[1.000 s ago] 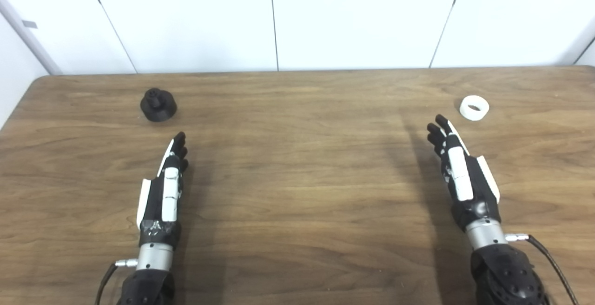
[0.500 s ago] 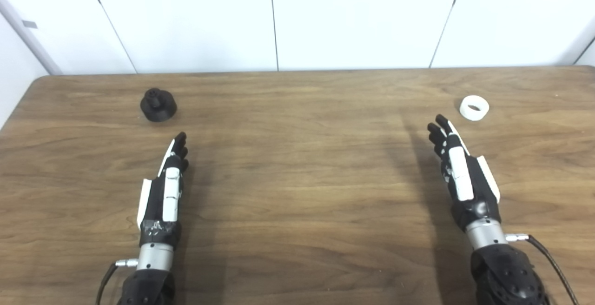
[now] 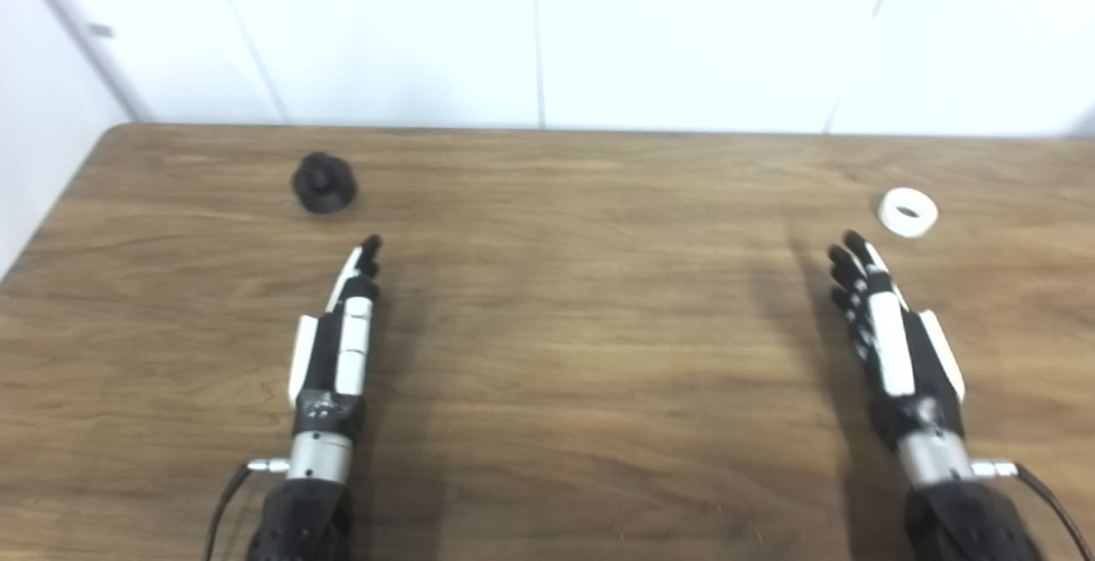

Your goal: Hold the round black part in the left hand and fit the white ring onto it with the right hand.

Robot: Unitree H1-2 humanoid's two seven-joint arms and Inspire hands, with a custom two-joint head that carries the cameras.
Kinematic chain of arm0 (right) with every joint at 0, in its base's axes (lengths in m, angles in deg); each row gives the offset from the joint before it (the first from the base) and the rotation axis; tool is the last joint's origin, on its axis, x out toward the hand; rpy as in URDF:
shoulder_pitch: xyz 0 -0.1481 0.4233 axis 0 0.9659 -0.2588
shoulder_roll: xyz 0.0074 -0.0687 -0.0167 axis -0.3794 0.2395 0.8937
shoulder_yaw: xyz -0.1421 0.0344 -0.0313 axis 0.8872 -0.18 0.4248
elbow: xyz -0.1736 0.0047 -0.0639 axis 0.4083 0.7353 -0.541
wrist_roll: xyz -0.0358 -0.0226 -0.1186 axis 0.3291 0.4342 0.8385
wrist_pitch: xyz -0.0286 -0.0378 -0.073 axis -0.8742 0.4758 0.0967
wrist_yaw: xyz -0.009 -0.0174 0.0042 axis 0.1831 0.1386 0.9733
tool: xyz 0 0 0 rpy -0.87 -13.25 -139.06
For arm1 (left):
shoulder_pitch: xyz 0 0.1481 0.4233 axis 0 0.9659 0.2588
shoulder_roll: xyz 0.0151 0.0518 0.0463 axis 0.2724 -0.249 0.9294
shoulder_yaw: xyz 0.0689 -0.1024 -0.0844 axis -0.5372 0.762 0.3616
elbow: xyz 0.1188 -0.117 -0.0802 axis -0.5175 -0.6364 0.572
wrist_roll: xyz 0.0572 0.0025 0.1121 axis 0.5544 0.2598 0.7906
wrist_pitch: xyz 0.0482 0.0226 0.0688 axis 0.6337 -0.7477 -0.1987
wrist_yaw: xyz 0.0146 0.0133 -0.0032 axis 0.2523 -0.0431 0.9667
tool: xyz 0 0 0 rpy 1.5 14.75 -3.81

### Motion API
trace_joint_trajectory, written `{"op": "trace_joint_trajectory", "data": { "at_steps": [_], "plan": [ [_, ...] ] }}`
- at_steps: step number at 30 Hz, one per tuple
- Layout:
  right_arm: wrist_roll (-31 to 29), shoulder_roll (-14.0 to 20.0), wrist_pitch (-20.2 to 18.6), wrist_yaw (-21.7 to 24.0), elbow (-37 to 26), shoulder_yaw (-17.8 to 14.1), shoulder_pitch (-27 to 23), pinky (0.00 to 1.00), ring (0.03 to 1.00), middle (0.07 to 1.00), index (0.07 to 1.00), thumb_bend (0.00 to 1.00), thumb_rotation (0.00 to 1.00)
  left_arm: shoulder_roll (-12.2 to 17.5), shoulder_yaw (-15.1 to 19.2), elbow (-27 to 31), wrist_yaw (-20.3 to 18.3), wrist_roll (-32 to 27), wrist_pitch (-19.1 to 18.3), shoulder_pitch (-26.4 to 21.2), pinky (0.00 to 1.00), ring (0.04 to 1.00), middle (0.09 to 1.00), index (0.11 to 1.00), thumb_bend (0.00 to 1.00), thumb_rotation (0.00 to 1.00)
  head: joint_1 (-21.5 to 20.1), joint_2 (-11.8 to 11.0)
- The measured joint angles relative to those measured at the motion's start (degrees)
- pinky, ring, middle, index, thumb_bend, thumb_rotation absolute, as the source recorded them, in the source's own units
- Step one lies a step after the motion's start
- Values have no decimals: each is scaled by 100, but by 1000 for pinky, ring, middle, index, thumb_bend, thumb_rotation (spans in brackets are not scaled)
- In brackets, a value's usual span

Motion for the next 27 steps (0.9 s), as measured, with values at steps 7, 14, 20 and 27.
{"op": "trace_joint_trajectory", "data": {
  "at_steps": [7,14,20,27],
  "plan": [
    [-96,37,278,79,207,-35,2,1000,948,927,944,552,1000,-23,-47,-108,41,150,161,-15,1000,1000,1000,966,542,1000,220,-299],
    [-124,150,515,142,379,-38,-3,1000,958,938,952,554,1000,-62,-63,-239,150,182,434,-100,1000,1000,1000,962,555,1000,396,-545],
    [-121,194,818,164,579,-38,-19,1000,959,929,943,540,1000,-74,-96,-291,162,184,483,-138,1000,1000,1000,964,602,1000,326,-624],
    [-141,200,825,173,601,-36,-39,1000,948,931,941,547,1000,-63,-95,-317,226,345,489,-167,1000,1000,996,953,627,939,97,-642]
  ]
}}
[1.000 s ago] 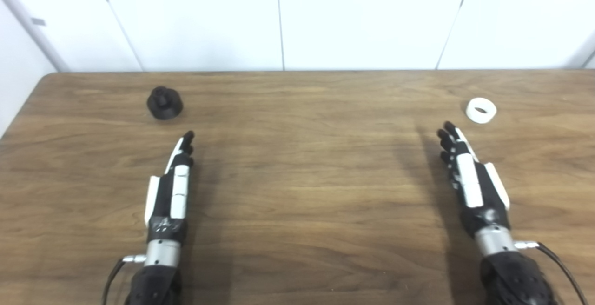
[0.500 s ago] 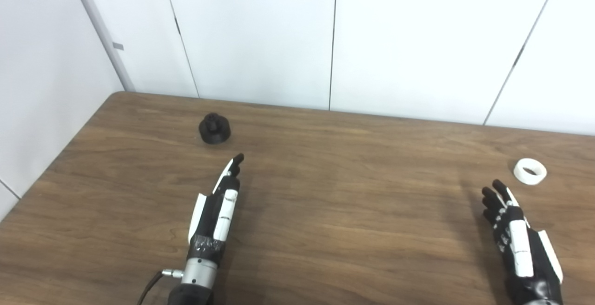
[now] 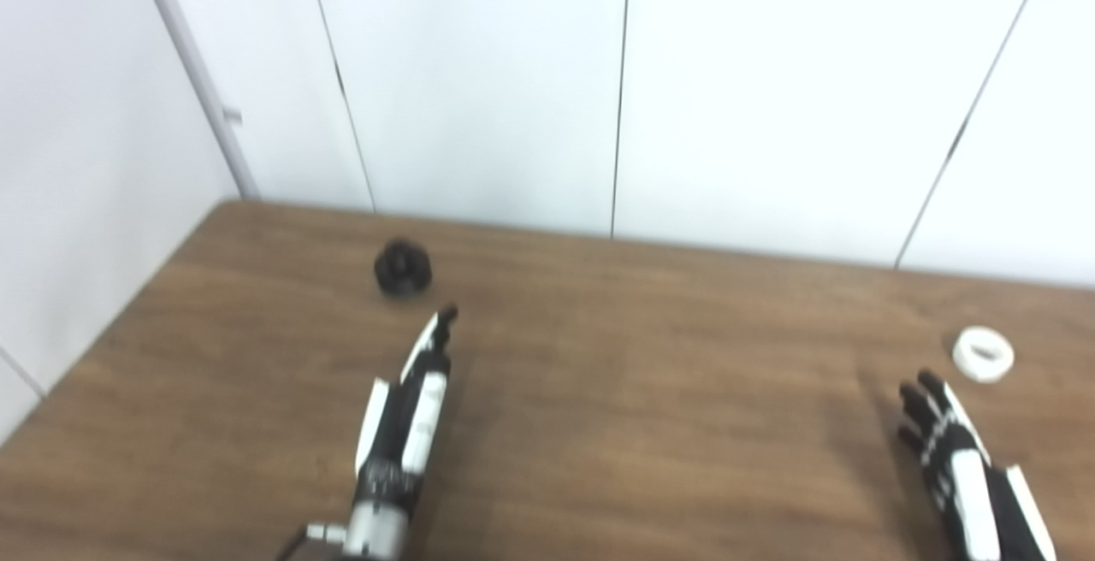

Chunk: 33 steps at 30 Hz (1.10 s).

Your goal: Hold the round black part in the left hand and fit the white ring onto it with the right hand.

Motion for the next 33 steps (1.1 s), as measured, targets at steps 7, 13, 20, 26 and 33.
{"op": "trace_joint_trajectory", "data": {
  "at_steps": [7,13,20,26,33],
  "plan": [
    [-51,0,27,14,61,2,-54,1000,940,926,937,559,1000,23,33,85,185,424,-108,-9,1000,1000,993,969,710,570,-27,9],
    [-30,-1,54,5,91,9,-88,998,934,919,933,605,1000,99,132,375,232,749,-548,23,1000,1000,997,948,805,467,-62,26],
    [40,-3,54,-2,85,10,-78,991,925,916,926,607,1000,419,285,936,222,1218,-1307,-317,1000,1000,1000,946,876,409,-115,53],
    [42,-12,48,-4,54,8,-70,992,923,912,927,613,1000,744,335,880,236,1519,-1385,-649,1000,1000,989,929,928,394,-71,53],
    [43,-5,51,3,53,6,-55,986,927,918,932,603,1000,991,413,664,309,1987,-1671,-863,1000,1000,989,926,951,448,-62,79]
  ]
}}
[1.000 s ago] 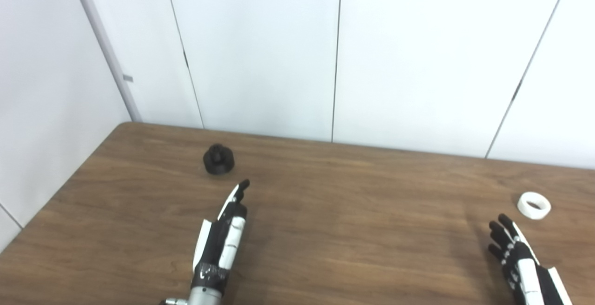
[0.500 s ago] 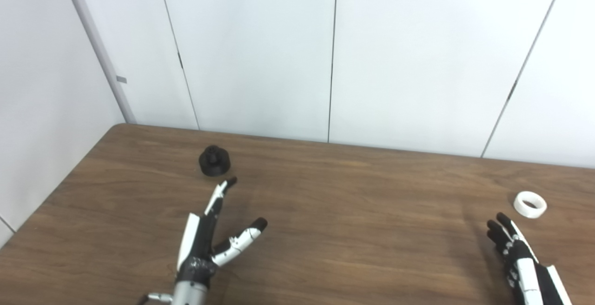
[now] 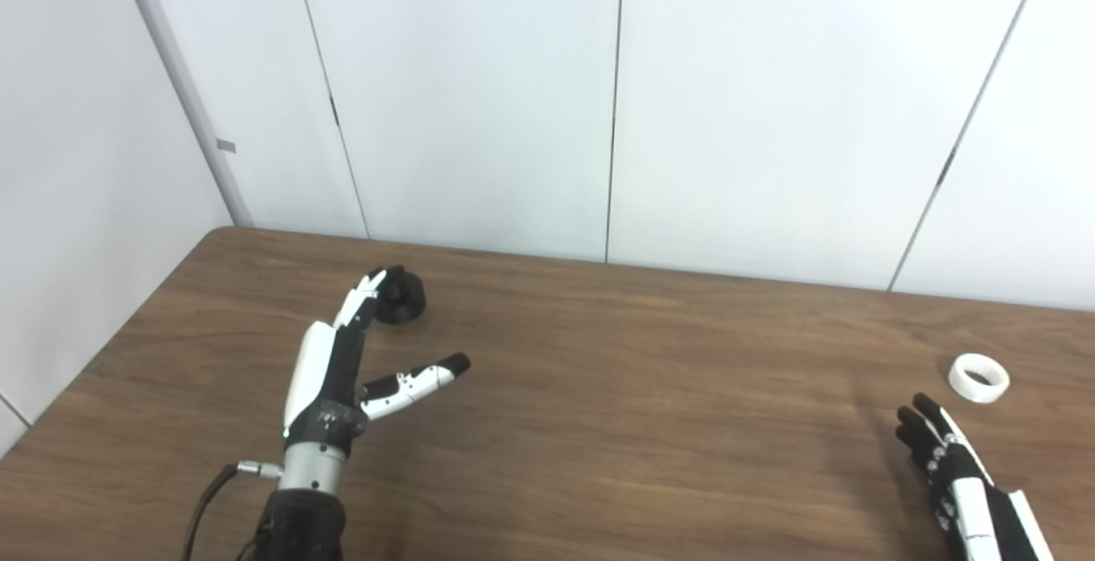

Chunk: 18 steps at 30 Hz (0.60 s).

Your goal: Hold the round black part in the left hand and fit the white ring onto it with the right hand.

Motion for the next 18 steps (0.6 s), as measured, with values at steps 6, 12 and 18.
{"op": "trace_joint_trajectory", "data": {
  "at_steps": [6,12,18],
  "plan": [
    [-10,6,2,25,-7,4,8,995,927,921,935,599,1000,302,-7,-532,144,412,-156,-313,1000,1000,983,927,958,444,17,35],
    [-13,13,6,26,-20,6,22,999,927,917,933,583,1000,436,-1,-916,206,505,-206,-530,1000,1000,976,915,947,419,18,70],
    [-14,25,6,35,-30,19,34,987,928,920,934,606,1000,489,51,-1236,210,488,-491,-776,1000,1000,975,903,933,409,44,105]
  ]
}}
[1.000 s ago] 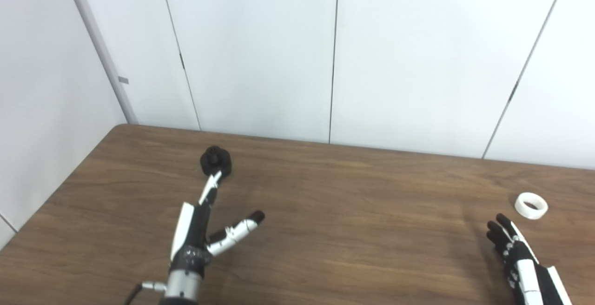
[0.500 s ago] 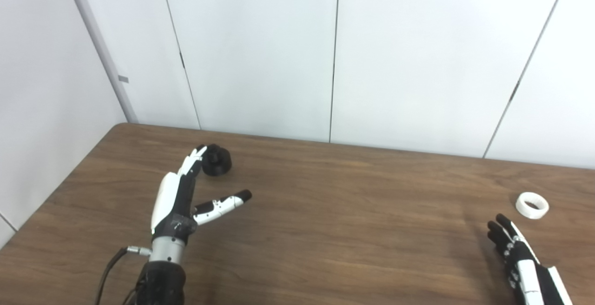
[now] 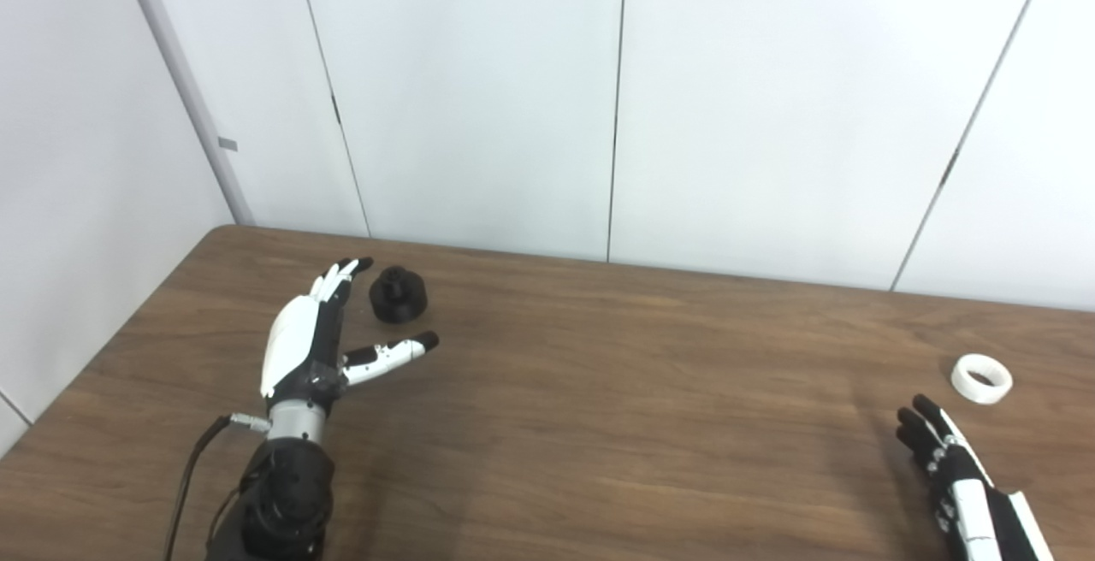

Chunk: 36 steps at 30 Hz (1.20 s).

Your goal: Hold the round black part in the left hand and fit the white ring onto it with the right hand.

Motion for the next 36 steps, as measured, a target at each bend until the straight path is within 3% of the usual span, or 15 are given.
{"op": "trace_joint_trajectory", "data": {
  "at_steps": [8,14,18,25,36],
  "plan": [
    [-79,39,7,14,-21,14,41,1000,939,932,941,596,1000,245,-138,-910,287,77,-72,-401,1000,1000,958,881,972,409,0,18],
    [-119,87,21,20,-22,39,56,1000,943,933,942,609,1000,271,-240,-1591,458,49,-75,-742,1000,1000,953,872,973,372,-18,44],
    [-116,99,26,23,-30,58,63,1000,933,930,940,613,1000,329,-405,-1994,520,55,-96,-1035,1000,1000,955,875,978,413,-44,44],
    [-110,99,38,23,-34,64,67,985,915,919,930,626,1000,502,-707,-2521,523,50,-107,-1406,1000,1000,961,877,1000,488,-62,62],
    [-95,111,41,10,-48,70,108,1000,930,926,936,628,1000,637,-940,-3005,422,-36,-130,-1653,1000,1000,964,864,1000,441,-79,79]
  ]
}}
